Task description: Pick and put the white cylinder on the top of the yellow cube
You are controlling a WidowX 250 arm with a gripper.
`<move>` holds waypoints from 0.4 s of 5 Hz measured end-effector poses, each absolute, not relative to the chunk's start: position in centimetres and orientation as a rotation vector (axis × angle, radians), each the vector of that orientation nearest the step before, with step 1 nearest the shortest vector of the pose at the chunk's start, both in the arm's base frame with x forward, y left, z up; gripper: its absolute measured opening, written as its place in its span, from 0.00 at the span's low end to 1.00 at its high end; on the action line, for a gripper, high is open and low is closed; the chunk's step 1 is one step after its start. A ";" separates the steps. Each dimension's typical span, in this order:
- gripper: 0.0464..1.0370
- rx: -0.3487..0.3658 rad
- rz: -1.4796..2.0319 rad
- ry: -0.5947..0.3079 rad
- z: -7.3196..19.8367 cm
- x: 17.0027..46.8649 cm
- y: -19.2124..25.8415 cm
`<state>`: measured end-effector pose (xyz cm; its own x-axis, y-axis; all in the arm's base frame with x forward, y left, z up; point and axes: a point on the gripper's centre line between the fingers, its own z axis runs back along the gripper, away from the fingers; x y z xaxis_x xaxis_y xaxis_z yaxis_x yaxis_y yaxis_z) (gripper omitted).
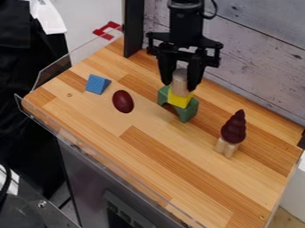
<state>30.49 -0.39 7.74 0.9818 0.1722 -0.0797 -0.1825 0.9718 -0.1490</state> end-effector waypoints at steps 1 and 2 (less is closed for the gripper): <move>0.85 -0.167 0.192 0.085 7.4 30.5 -0.3; 0.97 -0.172 0.213 0.077 7.4 30.6 -0.2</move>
